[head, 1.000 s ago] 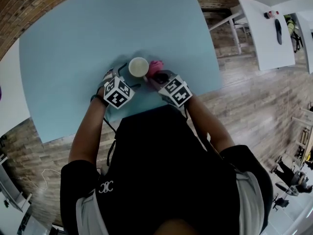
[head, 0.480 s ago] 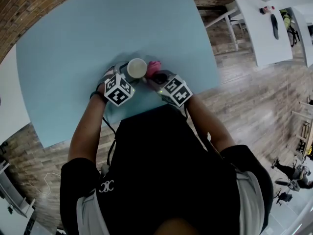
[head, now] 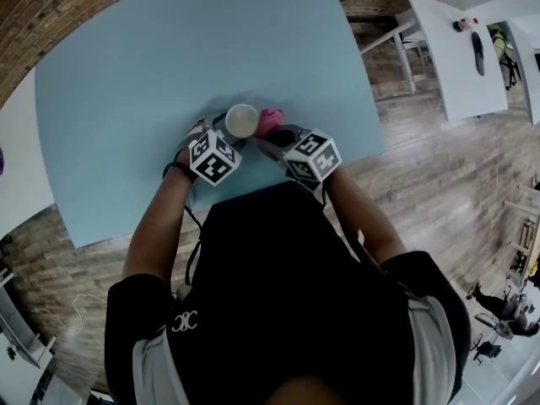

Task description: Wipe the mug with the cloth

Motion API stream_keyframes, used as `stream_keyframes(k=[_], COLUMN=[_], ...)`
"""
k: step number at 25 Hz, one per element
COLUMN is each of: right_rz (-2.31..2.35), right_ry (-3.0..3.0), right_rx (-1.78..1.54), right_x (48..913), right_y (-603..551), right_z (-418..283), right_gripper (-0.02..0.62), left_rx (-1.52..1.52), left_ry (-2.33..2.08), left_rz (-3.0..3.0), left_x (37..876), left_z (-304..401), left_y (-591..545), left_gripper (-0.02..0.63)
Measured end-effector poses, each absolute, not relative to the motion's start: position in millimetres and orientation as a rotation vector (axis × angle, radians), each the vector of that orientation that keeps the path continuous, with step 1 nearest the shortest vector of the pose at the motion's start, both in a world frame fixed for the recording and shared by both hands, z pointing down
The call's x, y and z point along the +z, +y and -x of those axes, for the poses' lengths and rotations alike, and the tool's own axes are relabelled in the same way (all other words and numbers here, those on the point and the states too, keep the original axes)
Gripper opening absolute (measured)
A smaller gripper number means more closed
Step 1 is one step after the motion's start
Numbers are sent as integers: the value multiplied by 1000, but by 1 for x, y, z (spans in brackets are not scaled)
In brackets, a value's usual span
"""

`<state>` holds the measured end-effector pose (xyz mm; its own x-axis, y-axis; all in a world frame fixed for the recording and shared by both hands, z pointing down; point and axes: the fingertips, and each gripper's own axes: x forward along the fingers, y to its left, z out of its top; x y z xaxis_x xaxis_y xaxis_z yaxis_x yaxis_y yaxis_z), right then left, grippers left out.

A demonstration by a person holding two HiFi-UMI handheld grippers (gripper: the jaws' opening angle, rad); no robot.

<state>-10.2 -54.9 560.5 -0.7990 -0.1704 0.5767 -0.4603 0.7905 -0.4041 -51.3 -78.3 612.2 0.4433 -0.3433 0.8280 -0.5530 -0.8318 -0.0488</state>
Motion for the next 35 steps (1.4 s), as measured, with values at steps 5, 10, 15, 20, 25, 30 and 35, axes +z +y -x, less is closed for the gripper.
stream_keyframes(k=[5,10,15,20,25,30,35], right_rz=[-484,-487,-489,-471,-419,-451,-505], right_ry=[-2467,-2468,-2451,-2351,-2382,-2409,-2339], right_rx=[919,794,814,824,829,913,879], right_x=[563,558,567,599,585,572,591], right_y=[-58,-52,-45,-25,-13,-15,-21], right_z=[12,11,0,-3,9,14,6], right_gripper=[36,36,35,36,36,35,36], left_rx=[1322,1314,1305,1295,1267,1254,1228], left_ry=[-862,-905,-916,-950,-988,-1006,-1003], left_rz=[-2413,-2374,-2354,-2313,-2274,-2259,-2232], left_x=[613,614,614,614,614,614,612], left_z=[57,57,54,57,59,57,59], left_y=[-77,-73,-71,-70,-71,-69,-65], left_gripper=[357,356,356,354,353,351,331])
